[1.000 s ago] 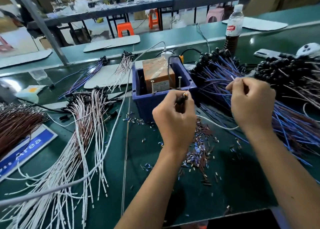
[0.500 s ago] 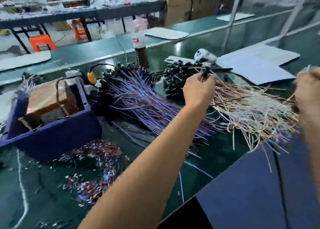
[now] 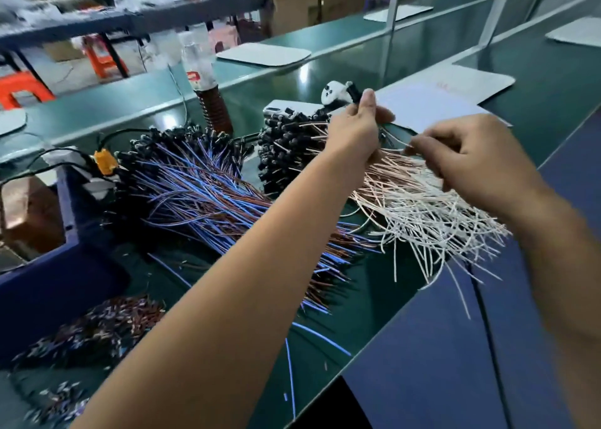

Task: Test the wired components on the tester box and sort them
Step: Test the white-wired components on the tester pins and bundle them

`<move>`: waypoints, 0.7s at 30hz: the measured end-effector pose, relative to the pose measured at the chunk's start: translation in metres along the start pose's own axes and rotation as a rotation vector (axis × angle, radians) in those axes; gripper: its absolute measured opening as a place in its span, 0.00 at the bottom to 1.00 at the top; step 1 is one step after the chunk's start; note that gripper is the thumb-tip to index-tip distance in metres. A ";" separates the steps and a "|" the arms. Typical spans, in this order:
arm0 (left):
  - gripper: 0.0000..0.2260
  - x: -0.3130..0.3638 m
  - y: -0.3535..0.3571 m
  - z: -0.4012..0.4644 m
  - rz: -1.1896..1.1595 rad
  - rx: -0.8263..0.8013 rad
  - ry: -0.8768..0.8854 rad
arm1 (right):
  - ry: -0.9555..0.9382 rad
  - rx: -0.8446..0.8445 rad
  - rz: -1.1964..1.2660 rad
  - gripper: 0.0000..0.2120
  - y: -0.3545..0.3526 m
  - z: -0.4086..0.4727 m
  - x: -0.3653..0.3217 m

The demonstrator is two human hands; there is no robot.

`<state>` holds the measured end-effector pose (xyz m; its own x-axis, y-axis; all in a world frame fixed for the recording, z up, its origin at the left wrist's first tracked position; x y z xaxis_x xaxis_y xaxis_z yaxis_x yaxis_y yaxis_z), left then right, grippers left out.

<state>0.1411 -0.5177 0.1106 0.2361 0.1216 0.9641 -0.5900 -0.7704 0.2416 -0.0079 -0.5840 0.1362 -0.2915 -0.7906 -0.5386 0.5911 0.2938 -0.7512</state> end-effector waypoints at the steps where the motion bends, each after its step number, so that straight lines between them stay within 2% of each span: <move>1: 0.22 0.001 -0.002 0.002 -0.030 0.004 -0.036 | -0.013 0.020 -0.045 0.11 -0.005 0.002 0.003; 4: 0.21 0.004 -0.008 0.006 -0.285 0.018 -0.165 | -0.007 0.090 -0.179 0.09 -0.017 0.013 0.010; 7: 0.18 0.005 -0.020 0.017 -0.521 0.087 -0.207 | 0.004 0.166 -0.301 0.10 -0.012 0.029 0.010; 10: 0.09 -0.002 -0.034 0.024 -0.497 0.134 -0.208 | -0.001 0.139 -0.410 0.10 0.019 0.045 0.010; 11: 0.04 -0.006 -0.037 0.025 -0.482 0.134 -0.213 | 0.005 0.088 -0.432 0.10 0.033 0.050 0.012; 13: 0.08 -0.010 -0.042 0.023 -0.467 0.146 -0.211 | 0.013 -0.086 -0.478 0.14 0.064 0.056 0.016; 16: 0.10 -0.011 -0.043 0.018 -0.548 0.139 -0.205 | 0.054 -0.437 -0.526 0.37 0.107 0.051 0.025; 17: 0.09 -0.009 -0.043 0.014 -0.577 0.134 -0.197 | 0.071 -0.502 -0.563 0.44 0.116 0.048 0.028; 21: 0.11 -0.003 -0.051 -0.002 -0.599 0.158 -0.162 | 0.107 -0.524 -0.611 0.49 0.121 0.044 0.034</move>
<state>0.1686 -0.4772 0.0957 0.6108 0.4728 0.6352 -0.2019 -0.6827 0.7023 0.0867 -0.5990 0.0435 -0.5350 -0.8448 0.0109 -0.1171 0.0613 -0.9912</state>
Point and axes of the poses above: each hand's wrist, its own z-axis towards the middle knuckle, its own y-axis out of the palm, x = y × z, the point moved 5 cm from there along z, towards the middle knuckle, and after that the axes turned 5 degrees about -z, right-handed, at the moved point
